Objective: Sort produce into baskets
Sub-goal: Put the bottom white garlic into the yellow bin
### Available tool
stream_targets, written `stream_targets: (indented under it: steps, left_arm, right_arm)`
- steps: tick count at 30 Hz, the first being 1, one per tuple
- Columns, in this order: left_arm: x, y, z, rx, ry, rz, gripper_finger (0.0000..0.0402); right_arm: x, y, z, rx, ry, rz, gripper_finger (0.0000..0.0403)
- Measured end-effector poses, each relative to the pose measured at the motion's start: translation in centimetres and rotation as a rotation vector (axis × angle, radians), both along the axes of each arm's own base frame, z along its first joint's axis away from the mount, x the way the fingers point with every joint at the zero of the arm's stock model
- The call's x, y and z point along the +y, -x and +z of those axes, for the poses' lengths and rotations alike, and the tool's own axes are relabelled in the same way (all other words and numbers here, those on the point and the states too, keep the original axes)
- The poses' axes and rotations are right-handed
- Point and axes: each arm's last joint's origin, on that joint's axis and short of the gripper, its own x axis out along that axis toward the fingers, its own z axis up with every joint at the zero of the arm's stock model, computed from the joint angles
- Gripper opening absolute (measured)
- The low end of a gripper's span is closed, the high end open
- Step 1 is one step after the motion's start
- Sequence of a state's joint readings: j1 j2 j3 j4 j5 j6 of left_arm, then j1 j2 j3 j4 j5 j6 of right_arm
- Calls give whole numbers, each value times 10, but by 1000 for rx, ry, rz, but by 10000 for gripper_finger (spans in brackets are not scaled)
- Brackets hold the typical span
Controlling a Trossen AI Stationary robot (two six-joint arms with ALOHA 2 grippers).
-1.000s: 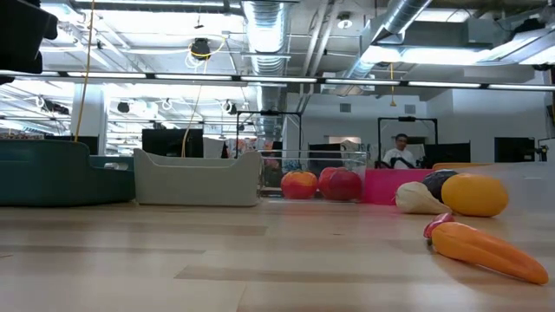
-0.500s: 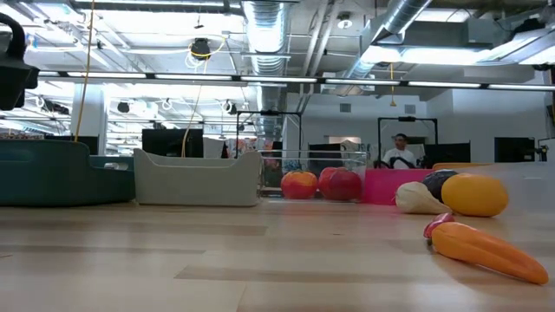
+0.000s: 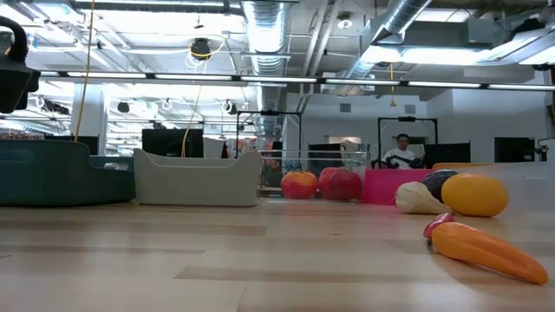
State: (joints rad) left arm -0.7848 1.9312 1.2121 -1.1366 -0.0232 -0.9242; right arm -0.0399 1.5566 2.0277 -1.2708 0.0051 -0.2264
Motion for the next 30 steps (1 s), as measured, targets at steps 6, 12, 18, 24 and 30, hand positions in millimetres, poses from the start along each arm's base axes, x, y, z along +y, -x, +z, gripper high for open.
stream_targets:
  steps: [6, 12, 18, 24, 30]
  left_arm:
    - [2, -11, 7, -16, 26, -6, 156]
    - [9, -29, 16, -49, 51, 6, 155]
    - [24, -55, 28, -122, 72, 17, 154]
    - [48, -92, 43, -249, 100, 26, 154]
    - [79, -130, 56, -416, 161, 12, 154]
  right_arm:
    - [0, 2, -1, 15, 0, -1, 207]
    - [-2, 19, 4, 39, 60, -56, 207]
    - [-2, 48, 15, 38, 79, -112, 207]
    - [0, 88, 26, 29, 18, -175, 207]
    - [6, 118, 22, -30, -30, -192, 207]
